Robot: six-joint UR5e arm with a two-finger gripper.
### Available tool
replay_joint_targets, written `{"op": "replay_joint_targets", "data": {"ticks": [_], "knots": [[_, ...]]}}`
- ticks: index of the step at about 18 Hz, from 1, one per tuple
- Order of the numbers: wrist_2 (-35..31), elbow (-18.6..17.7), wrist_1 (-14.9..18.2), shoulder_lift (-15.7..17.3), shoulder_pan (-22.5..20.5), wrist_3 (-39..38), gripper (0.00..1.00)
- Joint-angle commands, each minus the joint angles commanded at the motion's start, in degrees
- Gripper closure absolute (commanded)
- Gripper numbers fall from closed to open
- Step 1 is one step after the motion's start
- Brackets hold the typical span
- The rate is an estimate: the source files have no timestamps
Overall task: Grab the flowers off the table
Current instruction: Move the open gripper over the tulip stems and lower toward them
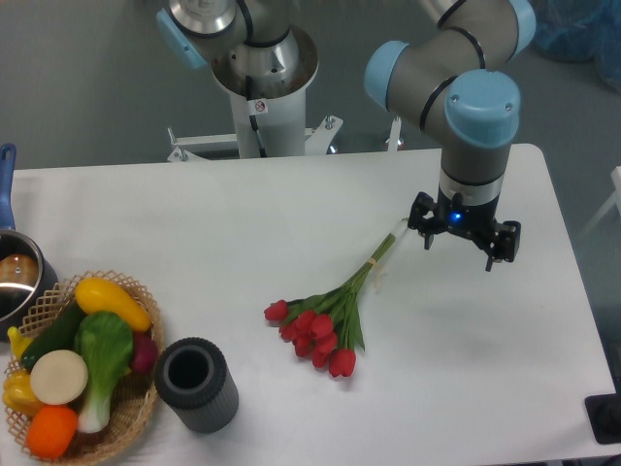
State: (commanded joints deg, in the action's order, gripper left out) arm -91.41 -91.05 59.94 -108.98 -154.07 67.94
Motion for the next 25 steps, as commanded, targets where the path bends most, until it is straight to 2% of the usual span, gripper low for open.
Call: {"op": "replay_joint_targets", "data": {"ticks": [5, 7, 11, 15, 17, 25], "knots": [[1.1, -0.9, -0.2, 0.1, 0.3, -0.1, 0.00], [3.0, -4.5, -0.8, 0.6, 0.5, -0.4, 0.00], [2.8, -11.8, -7.4, 3.2, 0.9, -0.2, 0.00], [0.4, -11.9, -7.1, 2.7, 4.6, -0.4, 0.00], [-1.9, -12.9, -7.2, 1.3, 7.4, -0.8, 0.00], [-1.5, -12.2, -7.8, -2.9, 11.2, -4.9, 0.00]]}}
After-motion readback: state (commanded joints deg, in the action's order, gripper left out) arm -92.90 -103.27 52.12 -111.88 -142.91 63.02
